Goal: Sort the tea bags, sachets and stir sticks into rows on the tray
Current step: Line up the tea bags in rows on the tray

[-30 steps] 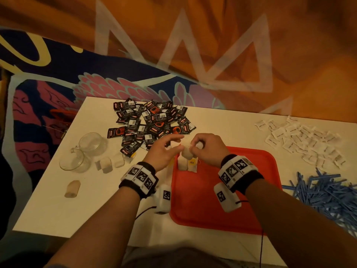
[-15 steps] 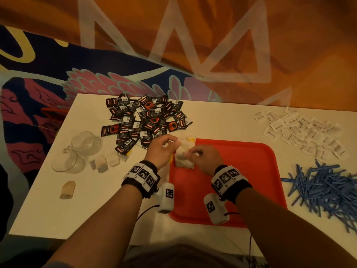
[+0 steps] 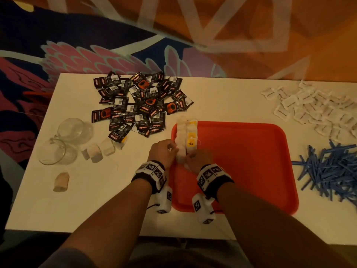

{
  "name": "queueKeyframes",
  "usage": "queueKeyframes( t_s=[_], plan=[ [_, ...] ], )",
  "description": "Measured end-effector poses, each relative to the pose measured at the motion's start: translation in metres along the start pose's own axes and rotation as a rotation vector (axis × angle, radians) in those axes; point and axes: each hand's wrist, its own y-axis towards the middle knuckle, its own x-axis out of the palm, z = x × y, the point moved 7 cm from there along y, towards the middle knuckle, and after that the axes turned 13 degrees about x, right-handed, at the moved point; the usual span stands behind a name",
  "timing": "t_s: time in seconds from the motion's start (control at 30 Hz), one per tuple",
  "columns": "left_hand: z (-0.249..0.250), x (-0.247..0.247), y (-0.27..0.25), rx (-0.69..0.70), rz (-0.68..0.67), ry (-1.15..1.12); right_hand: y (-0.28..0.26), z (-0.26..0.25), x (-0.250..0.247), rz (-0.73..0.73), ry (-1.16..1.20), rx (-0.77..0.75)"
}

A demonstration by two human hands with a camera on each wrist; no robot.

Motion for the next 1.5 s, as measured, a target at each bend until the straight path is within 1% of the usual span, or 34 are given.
queueKeyframes(
  t_s=[0.17, 0.27, 0.37, 0.4, 0.47, 0.57, 0.6, 0.7, 0.77, 0.83, 0.9, 0.97, 1.07, 1.13, 1.23, 1.3, 1.43, 1.5],
  plan=[
    [-0.007, 0.01, 0.006, -0.018, -0.004, 0.041, 0.007, -0.001, 0.004, -0.031, -0.055, 0.039],
    [-0.004, 0.013, 0.011, 0.004, 0.006, 0.078, 0.009, -0.001, 0.005, -0.039, -0.099, 0.042],
    [-0.003, 0.014, 0.014, 0.013, 0.018, 0.117, 0.01, 0.001, 0.007, -0.08, -0.166, 0.051],
    [-0.003, 0.014, 0.015, 0.011, 0.019, 0.121, 0.011, 0.002, 0.007, -0.081, -0.153, 0.06],
    [-0.001, 0.014, 0.016, 0.012, 0.013, 0.128, 0.012, 0.005, 0.006, -0.073, -0.1, 0.078],
    [0.0, 0.011, 0.014, 0.007, 0.022, 0.091, 0.007, 0.007, 0.002, -0.06, -0.051, 0.061],
    [-0.001, 0.009, 0.013, 0.003, 0.036, 0.058, 0.005, 0.009, 0.0, -0.055, -0.002, 0.052],
    [-0.005, 0.001, 0.008, -0.016, 0.09, -0.021, 0.001, 0.019, -0.008, -0.043, 0.251, 0.033],
    [-0.005, -0.005, 0.005, -0.025, 0.1, -0.085, -0.002, 0.022, -0.013, -0.043, 0.311, -0.03],
    [0.001, -0.006, 0.004, 0.009, 0.02, -0.136, -0.005, 0.019, -0.022, -0.042, 0.311, -0.117],
    [0.014, -0.005, 0.003, 0.098, -0.106, -0.165, -0.01, 0.016, -0.033, -0.038, 0.316, -0.187],
    [0.028, -0.005, -0.001, 0.15, -0.201, -0.234, -0.015, 0.012, -0.044, -0.028, 0.329, -0.238],
    [0.051, -0.008, -0.005, 0.194, -0.256, -0.269, -0.023, 0.003, -0.056, -0.036, 0.353, -0.313],
    [0.061, -0.014, -0.005, 0.223, -0.22, -0.259, -0.027, -0.002, -0.062, -0.05, 0.402, -0.358],
    [0.074, -0.027, -0.004, 0.248, -0.117, -0.318, -0.031, -0.008, -0.071, -0.034, 0.468, -0.383],
    [0.078, -0.033, -0.005, 0.237, -0.068, -0.381, -0.03, -0.007, -0.073, -0.016, 0.499, -0.367],
    [0.073, -0.042, -0.003, 0.189, 0.048, -0.454, -0.027, -0.001, -0.073, 0.055, 0.42, -0.339],
    [0.071, -0.039, -0.003, 0.183, 0.05, -0.434, -0.023, 0.003, -0.068, 0.022, 0.453, -0.292]
  ],
)
